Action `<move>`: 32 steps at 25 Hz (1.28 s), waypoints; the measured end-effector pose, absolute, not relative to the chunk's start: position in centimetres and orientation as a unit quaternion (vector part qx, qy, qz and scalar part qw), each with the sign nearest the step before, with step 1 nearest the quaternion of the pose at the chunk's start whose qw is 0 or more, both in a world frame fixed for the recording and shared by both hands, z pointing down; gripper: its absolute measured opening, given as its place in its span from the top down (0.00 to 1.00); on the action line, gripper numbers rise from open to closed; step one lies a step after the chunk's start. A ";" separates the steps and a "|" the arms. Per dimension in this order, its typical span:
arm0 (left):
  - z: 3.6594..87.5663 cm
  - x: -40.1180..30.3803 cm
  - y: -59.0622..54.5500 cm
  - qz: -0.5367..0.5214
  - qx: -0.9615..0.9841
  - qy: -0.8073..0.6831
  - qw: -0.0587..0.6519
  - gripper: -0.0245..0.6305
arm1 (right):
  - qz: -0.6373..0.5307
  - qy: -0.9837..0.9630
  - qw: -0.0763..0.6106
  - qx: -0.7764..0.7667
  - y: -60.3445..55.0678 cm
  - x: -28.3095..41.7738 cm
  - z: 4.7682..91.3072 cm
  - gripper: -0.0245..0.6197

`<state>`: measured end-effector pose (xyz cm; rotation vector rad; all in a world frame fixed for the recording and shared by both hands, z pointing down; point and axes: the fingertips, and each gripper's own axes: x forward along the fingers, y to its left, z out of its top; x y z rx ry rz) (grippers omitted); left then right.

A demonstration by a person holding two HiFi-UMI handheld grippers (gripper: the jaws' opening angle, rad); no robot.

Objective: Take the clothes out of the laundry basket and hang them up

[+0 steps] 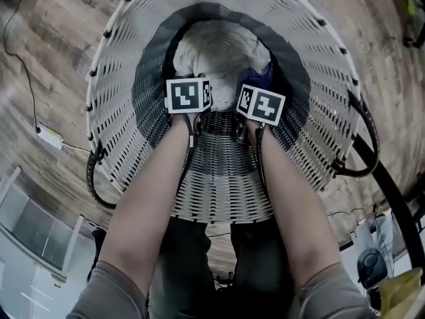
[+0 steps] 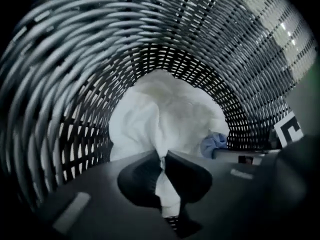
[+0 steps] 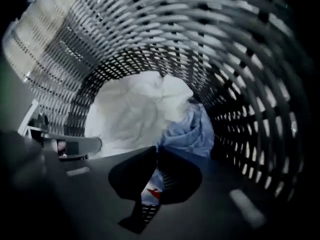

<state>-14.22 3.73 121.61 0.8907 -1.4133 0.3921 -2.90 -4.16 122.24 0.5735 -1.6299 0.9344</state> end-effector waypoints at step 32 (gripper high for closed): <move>74.2 -17.5 1.8 0.159 0.517 -0.674 0.504 0.94 | 0.342 -0.840 0.381 0.179 -6.8 -3.8 70.2 0.90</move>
